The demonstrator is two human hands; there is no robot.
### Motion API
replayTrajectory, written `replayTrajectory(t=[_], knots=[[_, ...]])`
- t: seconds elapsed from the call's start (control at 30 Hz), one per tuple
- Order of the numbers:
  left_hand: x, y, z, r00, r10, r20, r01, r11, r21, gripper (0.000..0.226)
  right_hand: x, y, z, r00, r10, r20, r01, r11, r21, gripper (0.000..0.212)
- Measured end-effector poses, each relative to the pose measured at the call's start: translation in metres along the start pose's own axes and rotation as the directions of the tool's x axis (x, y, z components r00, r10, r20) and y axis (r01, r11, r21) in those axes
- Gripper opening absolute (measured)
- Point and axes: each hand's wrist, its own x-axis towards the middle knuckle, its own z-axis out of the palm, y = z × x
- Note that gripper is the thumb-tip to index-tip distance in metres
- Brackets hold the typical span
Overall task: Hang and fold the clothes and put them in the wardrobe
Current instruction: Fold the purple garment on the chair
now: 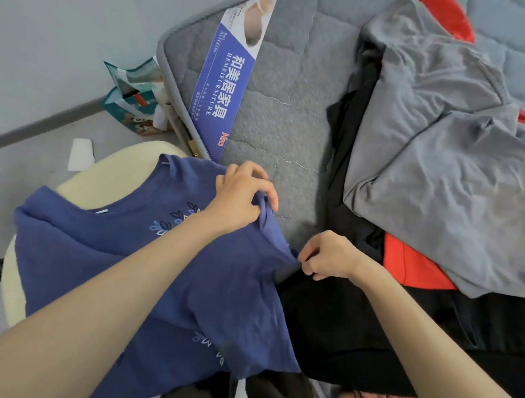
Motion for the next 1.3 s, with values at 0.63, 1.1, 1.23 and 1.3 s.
replayTrajectory(t=[0.63, 1.1, 1.23, 1.3], knots=[[-0.003, -0.015, 0.008, 0.981, -0.146, 0.129, 0.144, 0.989, 0.028, 0.038, 0.017, -0.009, 0.017, 0.935, -0.323, -0.148, 0.280, 0.926, -0.253, 0.018], [-0.046, -0.046, -0.015, 0.955, -0.269, -0.124, 0.296, 0.886, 0.357, 0.023, 0.026, -0.011, 0.047, 0.995, -0.071, -0.075, 0.091, 0.946, 0.312, 0.042], [-0.043, -0.028, 0.002, 0.967, -0.184, -0.179, 0.212, 0.965, 0.155, 0.032, 0.029, -0.019, 0.056, 0.985, -0.086, -0.147, 0.125, 0.952, 0.281, 0.027], [-0.036, -0.021, 0.011, 0.981, -0.188, -0.052, 0.195, 0.960, 0.203, 0.045, 0.028, -0.021, 0.060, 0.990, -0.108, -0.093, 0.131, 0.943, 0.305, 0.011]])
